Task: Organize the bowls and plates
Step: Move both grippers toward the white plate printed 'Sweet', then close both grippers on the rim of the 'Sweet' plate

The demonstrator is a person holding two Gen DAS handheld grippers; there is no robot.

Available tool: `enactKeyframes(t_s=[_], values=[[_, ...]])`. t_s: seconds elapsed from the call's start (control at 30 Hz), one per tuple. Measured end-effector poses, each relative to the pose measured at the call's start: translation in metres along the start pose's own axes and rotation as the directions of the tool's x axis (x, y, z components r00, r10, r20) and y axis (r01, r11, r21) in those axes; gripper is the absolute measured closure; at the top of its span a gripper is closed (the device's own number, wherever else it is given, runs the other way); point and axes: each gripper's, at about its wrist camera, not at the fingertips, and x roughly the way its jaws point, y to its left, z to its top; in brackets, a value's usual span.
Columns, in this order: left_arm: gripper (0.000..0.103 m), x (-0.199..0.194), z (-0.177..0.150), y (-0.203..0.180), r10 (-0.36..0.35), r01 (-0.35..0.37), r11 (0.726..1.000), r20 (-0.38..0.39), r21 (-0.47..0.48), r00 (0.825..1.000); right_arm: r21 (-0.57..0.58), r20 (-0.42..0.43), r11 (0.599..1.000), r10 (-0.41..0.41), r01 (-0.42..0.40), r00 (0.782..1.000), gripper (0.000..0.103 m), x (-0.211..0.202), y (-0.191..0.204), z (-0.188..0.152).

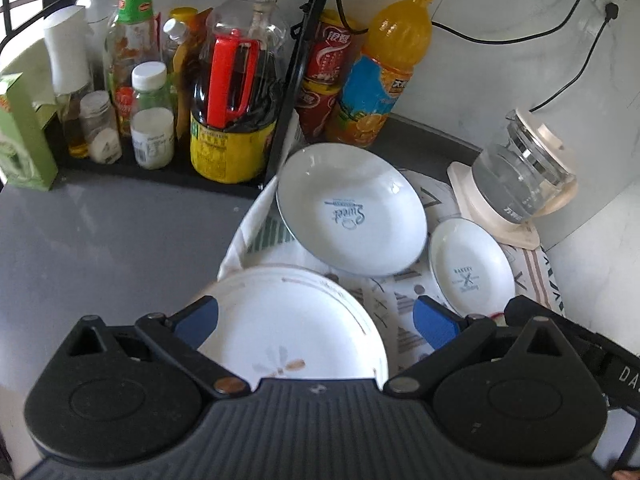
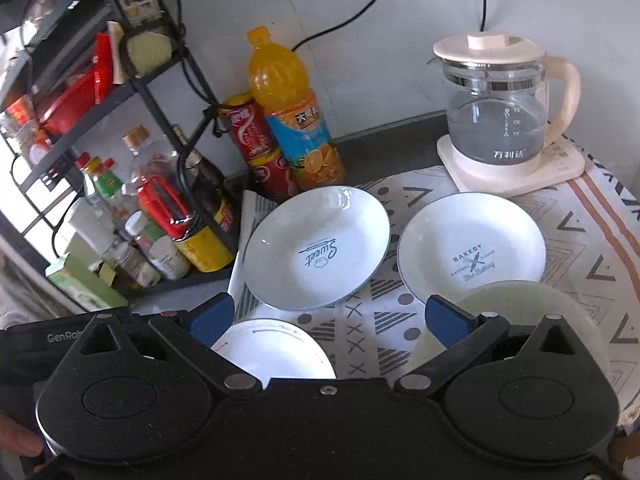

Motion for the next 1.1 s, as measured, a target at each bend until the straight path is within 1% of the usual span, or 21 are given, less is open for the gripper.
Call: enactKeyframes(t_s=[0.03, 0.13, 0.2, 0.33, 0.43, 0.5, 0.57, 0.63, 0.7, 0.77, 0.87, 0.93, 1.0, 1.1], values=[[0.001, 0.003, 0.004, 0.002, -0.02, 0.02, 1.0, 0.002, 0.013, 1.0, 0.01, 0.006, 1.0, -0.006, 0.006, 1.0, 0.001, 0.003, 0.001, 0.001], [0.001, 0.012, 0.014, 0.006, -0.037, 0.036, 0.998, 0.007, 0.043, 0.999, 0.036, 0.019, 0.999, -0.042, 0.041, 0.999, 0.003, 0.015, 0.004, 0.003], [0.001, 0.021, 0.021, 0.01, -0.059, 0.059, 0.997, -0.004, 0.045, 0.998, 0.063, 0.018, 0.997, -0.055, 0.054, 0.998, 0.007, 0.022, 0.005, 0.004], [0.003, 0.036, 0.032, 0.02, -0.094, 0.094, 0.995, -0.012, 0.026, 0.995, 0.093, 0.028, 0.993, -0.079, 0.076, 0.996, 0.008, 0.035, 0.008, 0.008], [0.004, 0.047, 0.038, 0.027, -0.116, 0.116, 0.993, -0.02, 0.008, 0.993, 0.113, 0.026, 0.99, -0.089, 0.086, 0.996, 0.014, 0.048, 0.009, 0.01], [0.005, 0.055, 0.043, 0.031, -0.139, 0.139, 0.99, -0.022, -0.001, 0.99, 0.139, 0.006, 0.986, -0.091, 0.089, 0.996, 0.022, 0.057, 0.007, 0.011], [0.009, 0.064, 0.048, 0.032, -0.136, 0.136, 0.991, -0.03, 0.003, 0.99, 0.156, -0.001, 0.983, -0.093, 0.092, 0.996, 0.023, 0.066, 0.007, 0.011], [0.01, 0.074, 0.051, 0.033, -0.15, 0.15, 0.989, -0.039, -0.002, 0.988, 0.172, -0.012, 0.98, -0.1, 0.101, 0.995, 0.025, 0.077, 0.006, 0.01], [0.015, 0.085, 0.054, 0.035, -0.151, 0.151, 0.989, -0.051, 0.0, 0.987, 0.188, -0.034, 0.976, -0.103, 0.108, 0.994, 0.035, 0.089, 0.004, 0.009], [0.026, 0.098, 0.054, 0.036, -0.152, 0.153, 0.988, -0.061, 0.006, 0.986, 0.194, -0.057, 0.973, -0.119, 0.128, 0.991, 0.039, 0.101, 0.004, 0.008], [0.038, 0.118, 0.054, 0.038, -0.155, 0.155, 0.988, -0.098, -0.005, 0.983, 0.203, -0.095, 0.966, -0.14, 0.157, 0.986, 0.043, 0.116, 0.003, 0.006], [0.041, 0.129, 0.053, 0.039, -0.146, 0.146, 0.989, -0.117, -0.009, 0.982, 0.217, -0.118, 0.962, -0.143, 0.166, 0.983, 0.047, 0.125, 0.0, 0.004], [0.045, 0.138, 0.053, 0.038, -0.151, 0.152, 0.988, -0.125, -0.005, 0.981, 0.227, -0.135, 0.959, -0.139, 0.167, 0.981, 0.051, 0.133, -0.002, 0.004], [0.051, 0.15, 0.055, 0.035, -0.147, 0.148, 0.989, -0.135, -0.005, 0.98, 0.232, -0.16, 0.956, -0.142, 0.178, 0.977, 0.055, 0.145, -0.004, 0.005]])
